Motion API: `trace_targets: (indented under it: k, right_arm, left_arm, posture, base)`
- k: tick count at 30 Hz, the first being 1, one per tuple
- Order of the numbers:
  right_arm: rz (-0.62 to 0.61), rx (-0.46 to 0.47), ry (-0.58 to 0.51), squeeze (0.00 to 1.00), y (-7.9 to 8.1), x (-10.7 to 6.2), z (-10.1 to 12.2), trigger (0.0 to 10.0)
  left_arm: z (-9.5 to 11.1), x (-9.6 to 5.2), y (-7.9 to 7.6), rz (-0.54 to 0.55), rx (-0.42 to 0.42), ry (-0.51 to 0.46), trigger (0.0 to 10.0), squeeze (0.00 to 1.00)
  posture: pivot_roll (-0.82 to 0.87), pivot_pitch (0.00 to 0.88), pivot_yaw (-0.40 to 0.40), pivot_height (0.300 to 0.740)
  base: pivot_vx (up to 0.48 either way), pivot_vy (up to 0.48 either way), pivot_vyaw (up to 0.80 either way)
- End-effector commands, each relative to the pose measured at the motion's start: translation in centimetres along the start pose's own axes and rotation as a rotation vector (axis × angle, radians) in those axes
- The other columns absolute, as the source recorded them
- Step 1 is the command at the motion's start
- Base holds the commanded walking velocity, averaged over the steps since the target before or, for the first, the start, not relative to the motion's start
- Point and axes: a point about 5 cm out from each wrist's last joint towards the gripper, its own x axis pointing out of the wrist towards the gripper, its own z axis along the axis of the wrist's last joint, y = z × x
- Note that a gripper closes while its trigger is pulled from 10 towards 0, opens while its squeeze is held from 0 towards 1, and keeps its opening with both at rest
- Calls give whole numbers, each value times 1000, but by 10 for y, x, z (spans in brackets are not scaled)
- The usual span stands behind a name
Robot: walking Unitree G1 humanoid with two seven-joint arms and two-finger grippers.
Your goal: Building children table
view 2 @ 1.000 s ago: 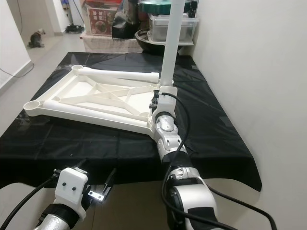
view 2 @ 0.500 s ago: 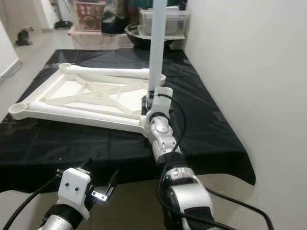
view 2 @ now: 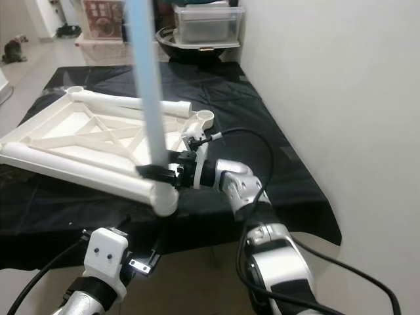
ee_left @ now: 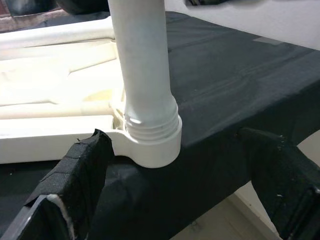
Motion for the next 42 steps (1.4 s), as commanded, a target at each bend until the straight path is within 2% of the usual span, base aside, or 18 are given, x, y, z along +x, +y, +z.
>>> trace_targets:
  k: [1,3,4,14,15,16,18,19,23,25,26,27,28,30,38,39,41,42]
  right_arm:
    - [36,16,3,0,2,2,-3,10000]
    - [50,11,11,0,2,3,-3,10000]
    - [87,11,27,0,4,4,-4,0]
    - [47,-13,65,0,2,4,-12,0]
    - [-98,-58,66,0,-7,4,-12,0]
    - [-98,-58,66,0,-7,4,-12,0]
    - [-391,-111,83,0,-25,-1,-11,0]
    - [-391,-111,83,0,-25,-1,-11,0]
    - [-679,-125,74,0,-40,-11,-7,0]
    - [-1080,-142,97,0,-55,-37,-5,0]
    - [-1080,-142,97,0,-55,-37,-5,0]
    - [-1296,-143,105,0,-59,-54,-6,0]
    - [-1296,-143,105,0,-59,-54,-6,0]
    - [-1565,-100,89,0,-59,-71,-14,0]
    - [-1785,15,15,0,-52,-61,-29,0]
    - [-1744,24,-36,0,-52,-48,-26,10000]
    - [-1708,26,-72,0,-51,-40,-23,10000]
    - [-1640,-9,-121,1000,-50,-31,-17,10000]
  left_arm:
    - [-3,-1,1,5,-2,13,10000,0]
    - [-3,-1,1,6,-3,13,10000,0]
    - [-3,-2,1,7,0,14,10000,0]
    - [-2,-1,4,17,1,12,10000,0]
    - [-2,-2,4,20,3,13,10000,0]
    - [-2,-2,4,20,3,13,10000,0]
    - [-2,-2,5,24,6,13,10000,0]
    - [-2,-2,5,24,6,13,10000,0]
    - [-3,-1,6,22,11,14,10000,0]
    - [-3,-1,7,20,14,14,10000,0]
    - [-3,-1,7,20,14,14,10000,0]
    - [-3,0,7,18,15,13,10000,0]
    - [-3,0,7,18,15,13,10000,0]
    - [-4,1,7,14,18,10,10000,0]
    - [-3,4,8,15,21,4,10000,0]
    - [-3,5,8,15,24,4,10000,0]
    - [-3,5,8,14,26,3,10000,0]
    - [-2,5,8,17,24,0,10000,0]
  posture:
    - [-26,71,-16,740]
    - [-26,71,-16,740]
    - [-27,78,-17,740]
    - [18,85,0,740]
    - [32,81,-13,740]
    - [32,81,-13,740]
    - [35,75,-17,740]
    - [35,75,-17,740]
    - [34,74,-5,740]
    - [32,68,-9,740]
    - [32,68,-9,740]
    - [28,66,-7,740]
    - [28,66,-7,740]
    - [31,62,-11,740]
    - [34,53,-14,740]
    - [35,53,-16,740]
    - [35,53,-16,740]
    - [32,54,-20,740]
  base:
    - [0,0,0]
    - [0,0,0]
    - [0,0,0]
    - [0,0,0]
    - [0,0,0]
    - [0,0,0]
    - [0,0,0]
    - [0,0,0]
    - [0,0,0]
    - [0,0,0]
    - [0,0,0]
    - [0,0,0]
    - [0,0,0]
    - [0,0,0]
    - [0,0,0]
    - [0,0,0]
    - [0,0,0]
    - [0,0,0]
